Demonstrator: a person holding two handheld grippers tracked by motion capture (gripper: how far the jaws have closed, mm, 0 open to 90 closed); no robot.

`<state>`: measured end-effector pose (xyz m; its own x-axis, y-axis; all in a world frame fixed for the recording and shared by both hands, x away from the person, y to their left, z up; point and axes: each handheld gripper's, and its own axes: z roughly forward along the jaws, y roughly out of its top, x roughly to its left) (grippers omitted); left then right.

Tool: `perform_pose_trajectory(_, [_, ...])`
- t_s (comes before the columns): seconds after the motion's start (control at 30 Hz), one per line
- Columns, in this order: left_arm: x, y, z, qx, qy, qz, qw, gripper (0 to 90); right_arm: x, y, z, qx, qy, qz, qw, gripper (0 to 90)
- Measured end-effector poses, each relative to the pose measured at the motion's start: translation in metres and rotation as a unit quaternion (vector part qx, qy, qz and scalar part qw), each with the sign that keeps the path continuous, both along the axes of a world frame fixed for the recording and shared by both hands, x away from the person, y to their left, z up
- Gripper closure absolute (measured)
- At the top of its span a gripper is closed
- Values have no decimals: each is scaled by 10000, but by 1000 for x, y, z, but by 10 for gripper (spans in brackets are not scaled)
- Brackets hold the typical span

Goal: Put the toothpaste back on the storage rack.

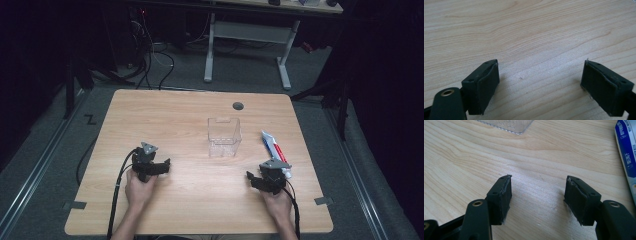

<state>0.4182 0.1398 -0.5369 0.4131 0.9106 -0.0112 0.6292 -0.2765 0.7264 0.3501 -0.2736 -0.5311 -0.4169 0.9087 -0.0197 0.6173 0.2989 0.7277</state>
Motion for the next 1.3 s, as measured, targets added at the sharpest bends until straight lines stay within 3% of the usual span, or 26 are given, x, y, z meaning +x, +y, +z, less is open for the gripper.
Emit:
perform_pose_trajectory(0.77, [0, 0, 0, 0, -11, -9, 10000, 154, 0, 0, 0, 12, 12, 0, 10000, 382])
perform_pose_trajectory(1.3, [0, 0, 0, 5, -7, -14, 10000, 154, -3, 3, 4, 72, 141, -185, 9997, 411])
